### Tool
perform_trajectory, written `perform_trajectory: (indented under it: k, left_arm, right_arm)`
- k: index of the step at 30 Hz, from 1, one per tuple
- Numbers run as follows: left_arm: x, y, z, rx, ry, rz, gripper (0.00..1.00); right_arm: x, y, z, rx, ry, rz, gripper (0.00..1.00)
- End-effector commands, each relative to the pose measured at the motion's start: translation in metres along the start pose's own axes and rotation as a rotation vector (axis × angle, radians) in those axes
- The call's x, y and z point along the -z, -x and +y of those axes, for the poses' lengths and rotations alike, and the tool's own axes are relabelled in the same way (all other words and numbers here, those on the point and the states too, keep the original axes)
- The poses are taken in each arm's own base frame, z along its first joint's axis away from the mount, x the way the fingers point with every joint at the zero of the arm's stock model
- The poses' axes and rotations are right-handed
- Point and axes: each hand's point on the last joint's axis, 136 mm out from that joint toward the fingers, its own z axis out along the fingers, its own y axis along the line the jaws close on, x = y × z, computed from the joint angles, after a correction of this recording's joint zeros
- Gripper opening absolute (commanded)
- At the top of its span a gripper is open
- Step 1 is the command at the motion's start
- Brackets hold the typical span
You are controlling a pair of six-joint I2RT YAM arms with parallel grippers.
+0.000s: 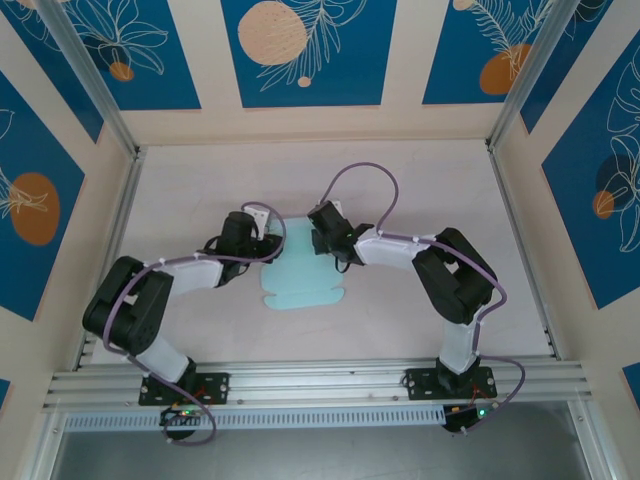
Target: Fold the paper box
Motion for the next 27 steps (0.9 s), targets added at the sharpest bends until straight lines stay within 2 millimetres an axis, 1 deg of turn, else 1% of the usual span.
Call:
perform_trajectory:
  k: [1,2,4,10,12,13,17,20,22,24,27]
  left_arm:
    - [-0.006,0.021,0.015,-0.038,0.138,-0.088,0.35]
    - [-0.007,0.022,0.019,-0.036,0.171,-0.100,0.30]
    - [-0.009,0.020,0.027,-0.019,0.218,-0.112,0.25]
    - [-0.008,0.021,0.039,-0.019,0.334,-0.130,0.16]
    - [-0.006,0.021,0.042,-0.023,0.377,-0.123,0.13]
    - [-0.003,0.022,0.045,-0.017,0.406,-0.121,0.10]
    - [0.012,0.016,0.067,0.038,0.555,-0.109,0.00]
    - [0.024,0.011,0.080,0.073,0.637,-0.101,0.00]
    - [0.025,0.010,0.078,0.074,0.626,-0.087,0.00]
    - [0.025,0.009,0.071,0.077,0.599,-0.067,0.00]
    - [0.036,0.003,0.071,0.126,0.621,-0.054,0.00]
  right_arm:
    - [0.007,0.002,0.019,-0.002,0.048,-0.008,0.12]
    - [0.007,0.001,0.019,-0.003,0.049,-0.007,0.12]
    - [0.009,0.000,0.020,-0.004,0.049,-0.004,0.12]
    - [0.012,-0.005,0.022,-0.003,0.034,0.004,0.12]
    - [0.013,-0.005,0.021,-0.004,0.027,0.008,0.12]
    - [0.014,-0.005,0.021,-0.007,0.023,0.009,0.12]
    - [0.019,-0.005,0.016,-0.026,0.000,0.012,0.12]
    - [0.022,-0.008,0.013,-0.044,-0.018,0.033,0.12]
    - [0.026,-0.011,0.010,-0.059,-0.034,0.058,0.11]
    - [0.031,-0.014,0.004,-0.070,-0.082,0.081,0.10]
    - [0.040,-0.019,-0.003,-0.084,-0.165,0.120,0.07]
